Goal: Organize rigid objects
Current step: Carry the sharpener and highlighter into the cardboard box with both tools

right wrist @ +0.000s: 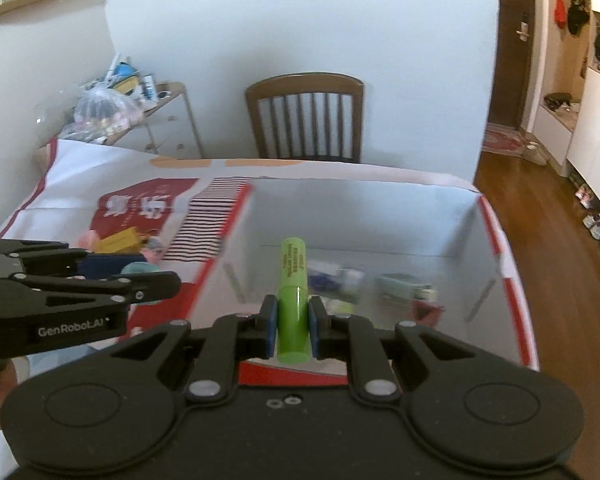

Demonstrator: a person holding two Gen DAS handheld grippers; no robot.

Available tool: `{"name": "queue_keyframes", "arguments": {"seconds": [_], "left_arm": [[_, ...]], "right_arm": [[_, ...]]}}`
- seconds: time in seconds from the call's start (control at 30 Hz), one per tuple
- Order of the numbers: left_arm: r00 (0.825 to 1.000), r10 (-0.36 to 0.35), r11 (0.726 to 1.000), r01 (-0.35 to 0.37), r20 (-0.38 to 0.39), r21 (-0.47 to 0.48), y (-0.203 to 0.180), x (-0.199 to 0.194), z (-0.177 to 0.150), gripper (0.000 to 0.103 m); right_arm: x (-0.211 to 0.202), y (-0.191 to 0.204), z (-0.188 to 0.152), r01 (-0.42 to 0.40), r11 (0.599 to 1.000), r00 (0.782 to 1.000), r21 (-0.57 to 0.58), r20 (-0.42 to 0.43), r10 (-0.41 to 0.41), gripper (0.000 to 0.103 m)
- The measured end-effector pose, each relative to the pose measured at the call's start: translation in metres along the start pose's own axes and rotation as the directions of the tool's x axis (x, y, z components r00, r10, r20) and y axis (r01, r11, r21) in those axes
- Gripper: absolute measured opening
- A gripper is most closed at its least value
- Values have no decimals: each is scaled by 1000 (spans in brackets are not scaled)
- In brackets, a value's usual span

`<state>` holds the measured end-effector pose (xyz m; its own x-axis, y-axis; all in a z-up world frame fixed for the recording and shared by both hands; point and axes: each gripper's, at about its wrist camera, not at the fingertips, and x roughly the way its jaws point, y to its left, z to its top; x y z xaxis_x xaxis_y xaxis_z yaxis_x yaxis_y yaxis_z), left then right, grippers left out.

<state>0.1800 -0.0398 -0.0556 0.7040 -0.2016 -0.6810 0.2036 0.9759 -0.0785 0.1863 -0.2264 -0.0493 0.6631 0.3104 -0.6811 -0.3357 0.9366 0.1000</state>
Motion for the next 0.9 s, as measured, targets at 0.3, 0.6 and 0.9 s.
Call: {"name": "queue_keyframes", "arguments": {"seconds": [0.3, 0.6, 0.9], "left_arm": [[999, 17, 998, -15, -42, 54, -38, 39, 17, 37], [993, 67, 995, -59, -97, 87, -56, 88, 35, 37], [975, 99, 995, -93, -198, 42, -51, 129, 38, 37]], "right_arm": [[10, -55, -4, 47, 998, 999, 44, -19, -47, 15], [36, -79, -1, 53, 998, 997, 26, -54, -51, 15], [55, -78, -6, -4, 1000, 993, -10, -117, 3, 15]]}}
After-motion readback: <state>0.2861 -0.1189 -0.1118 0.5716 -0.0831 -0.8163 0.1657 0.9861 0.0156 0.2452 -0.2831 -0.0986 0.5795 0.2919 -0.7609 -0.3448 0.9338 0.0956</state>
